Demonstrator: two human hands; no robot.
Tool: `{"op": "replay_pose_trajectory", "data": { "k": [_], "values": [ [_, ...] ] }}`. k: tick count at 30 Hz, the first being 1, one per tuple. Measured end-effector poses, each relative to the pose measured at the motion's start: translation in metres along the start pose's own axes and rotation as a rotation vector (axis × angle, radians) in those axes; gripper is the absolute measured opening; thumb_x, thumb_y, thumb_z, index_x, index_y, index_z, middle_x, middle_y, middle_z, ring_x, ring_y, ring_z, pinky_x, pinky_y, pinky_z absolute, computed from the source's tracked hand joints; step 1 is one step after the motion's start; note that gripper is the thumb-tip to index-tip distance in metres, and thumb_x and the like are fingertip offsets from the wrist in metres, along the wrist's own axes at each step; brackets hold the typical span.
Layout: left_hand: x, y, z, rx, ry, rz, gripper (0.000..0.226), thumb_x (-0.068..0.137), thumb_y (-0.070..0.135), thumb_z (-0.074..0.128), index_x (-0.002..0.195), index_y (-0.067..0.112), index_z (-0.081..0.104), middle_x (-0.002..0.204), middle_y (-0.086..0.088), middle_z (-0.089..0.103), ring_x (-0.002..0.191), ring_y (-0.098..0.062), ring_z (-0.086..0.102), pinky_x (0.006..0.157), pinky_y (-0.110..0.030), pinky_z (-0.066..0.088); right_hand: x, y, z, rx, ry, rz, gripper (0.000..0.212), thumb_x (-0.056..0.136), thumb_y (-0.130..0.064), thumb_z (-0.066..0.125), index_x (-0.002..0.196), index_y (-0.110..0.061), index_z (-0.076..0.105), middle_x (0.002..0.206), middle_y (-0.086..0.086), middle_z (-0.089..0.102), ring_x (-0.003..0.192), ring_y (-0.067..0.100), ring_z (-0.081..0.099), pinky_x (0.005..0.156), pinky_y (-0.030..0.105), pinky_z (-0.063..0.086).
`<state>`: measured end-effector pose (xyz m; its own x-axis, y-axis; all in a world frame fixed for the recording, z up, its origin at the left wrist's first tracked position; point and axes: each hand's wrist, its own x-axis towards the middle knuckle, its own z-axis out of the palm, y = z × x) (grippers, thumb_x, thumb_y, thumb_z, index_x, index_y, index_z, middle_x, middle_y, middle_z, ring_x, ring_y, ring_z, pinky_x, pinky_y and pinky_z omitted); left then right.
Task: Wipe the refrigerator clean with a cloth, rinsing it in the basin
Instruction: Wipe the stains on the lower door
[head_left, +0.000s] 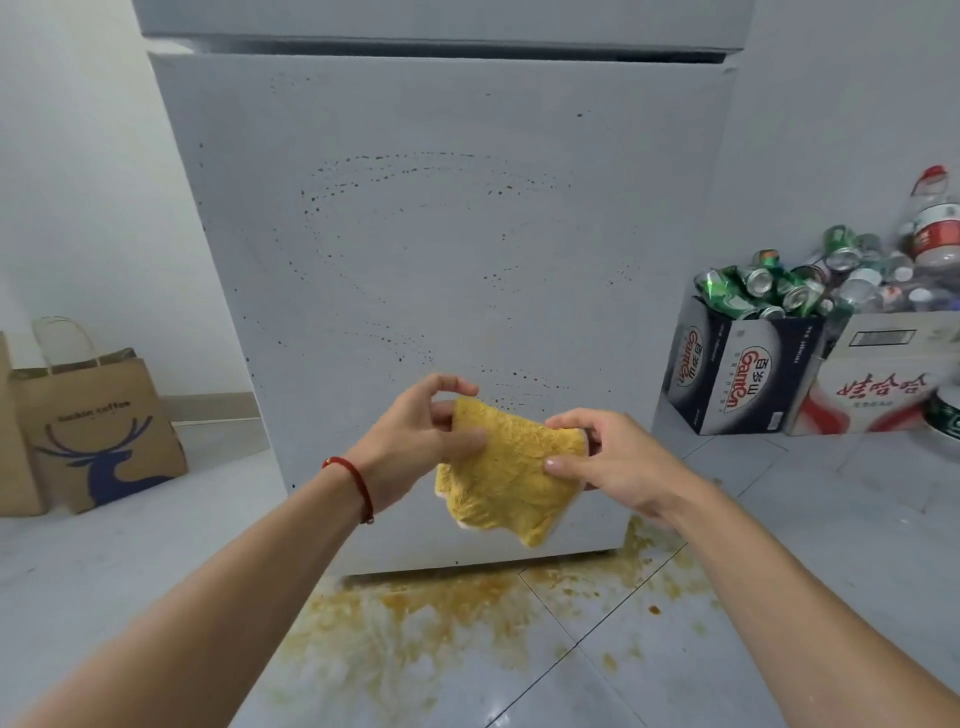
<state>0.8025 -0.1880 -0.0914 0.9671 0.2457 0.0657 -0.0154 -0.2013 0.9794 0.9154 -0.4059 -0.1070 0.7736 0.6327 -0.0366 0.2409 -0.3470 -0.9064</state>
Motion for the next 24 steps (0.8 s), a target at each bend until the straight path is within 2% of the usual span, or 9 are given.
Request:
{"op": "replay_pose_trajectory", "data": {
  "k": [3,5,7,9,12,15,18,21,24],
  "values": [
    [0.002,0.002,-0.009,0.564,0.049,0.099,0.041,0.086,0.005,0.077,0.122,0.021,0.069,0.103,0.002,0.073,0.098,-0.014,0.069,0.085,-0.027,0.06,0.008,-0.006,0.003,-0.306,0.111,-0.089,0.012,0.089,-0.031,0.082,0.099,-0.028,0.076,0.092,-0.006,0.073,0.087,0.012,0.067,0.074,0.03,0.052],
    [0.002,0.005,-0.009,0.705,0.095,0.111,0.025,0.088,0.008,0.073,0.11,0.021,0.074,0.097,0.007,0.072,0.091,-0.009,0.068,0.072,-0.013,0.054,0.01,-0.013,0.004,-0.389,0.122,-0.129,0.011,0.091,-0.036,0.079,0.09,-0.028,0.073,0.094,-0.004,0.067,0.084,0.01,0.061,0.067,0.027,0.043],
    [0.006,0.009,-0.012,0.772,0.131,0.08,0.01,0.092,0.015,0.068,0.099,0.019,0.074,0.09,0.005,0.07,0.083,-0.008,0.064,0.061,-0.01,0.047,0.013,-0.011,0.004,-0.329,0.078,-0.108,0.015,0.096,-0.037,0.073,0.091,-0.025,0.066,0.097,-0.001,0.067,0.089,0.014,0.063,0.074,0.03,0.048],
    [0.011,0.012,-0.019,0.68,0.137,0.01,0.015,0.094,0.026,0.068,0.095,0.012,0.073,0.089,0.003,0.067,0.083,-0.014,0.061,0.069,-0.021,0.047,0.014,-0.009,0.007,-0.153,0.035,-0.053,0.02,0.101,-0.038,0.066,0.099,-0.019,0.063,0.101,0.009,0.072,0.096,0.022,0.069,0.09,0.043,0.057],
    [0.008,0.02,-0.017,0.19,0.064,-0.127,0.023,0.101,0.035,0.061,0.102,0.016,0.074,0.105,0.006,0.074,0.101,-0.011,0.067,0.097,-0.035,0.05,0.01,-0.016,0.009,0.296,0.02,-0.007,0.036,0.103,-0.038,0.062,0.117,-0.005,0.067,0.114,0.017,0.075,0.108,0.032,0.073,0.104,0.056,0.053],
    [0.009,0.023,-0.005,-0.089,0.069,-0.159,0.029,0.106,0.043,0.047,0.118,0.022,0.064,0.114,0.002,0.072,0.105,-0.017,0.07,0.095,-0.047,0.058,0.002,-0.019,0.026,0.907,-0.088,0.048,0.07,0.102,-0.062,0.045,0.134,-0.003,0.066,0.13,0.023,0.07,0.123,0.04,0.066,0.108,0.056,0.047],
    [0.013,0.02,0.0,0.117,0.181,-0.089,0.028,0.106,0.048,0.043,0.118,0.024,0.051,0.111,-0.001,0.065,0.098,-0.017,0.065,0.093,-0.047,0.058,-0.005,-0.02,0.058,1.251,-0.248,0.105,0.092,0.097,-0.078,0.033,0.143,-0.002,0.059,0.146,0.027,0.056,0.137,0.045,0.054,0.118,0.061,0.035],
    [0.013,0.019,-0.011,0.33,0.389,-0.025,0.023,0.104,0.045,0.047,0.12,0.028,0.048,0.1,0.002,0.062,0.091,-0.012,0.061,0.088,-0.041,0.055,-0.001,-0.036,0.082,1.268,-0.203,0.106,0.079,0.104,-0.066,0.034,0.147,-0.003,0.055,0.147,0.025,0.056,0.137,0.043,0.055,0.116,0.061,0.04],
    [0.009,0.03,-0.033,0.344,0.571,0.078,0.028,0.1,0.037,0.056,0.126,0.026,0.051,0.093,0.009,0.062,0.09,-0.015,0.064,0.086,-0.042,0.055,0.003,-0.058,0.082,1.237,-0.071,0.066,0.067,0.107,-0.056,0.035,0.145,-0.005,0.056,0.14,0.023,0.063,0.129,0.041,0.063,0.106,0.057,0.052]
  ]
}}
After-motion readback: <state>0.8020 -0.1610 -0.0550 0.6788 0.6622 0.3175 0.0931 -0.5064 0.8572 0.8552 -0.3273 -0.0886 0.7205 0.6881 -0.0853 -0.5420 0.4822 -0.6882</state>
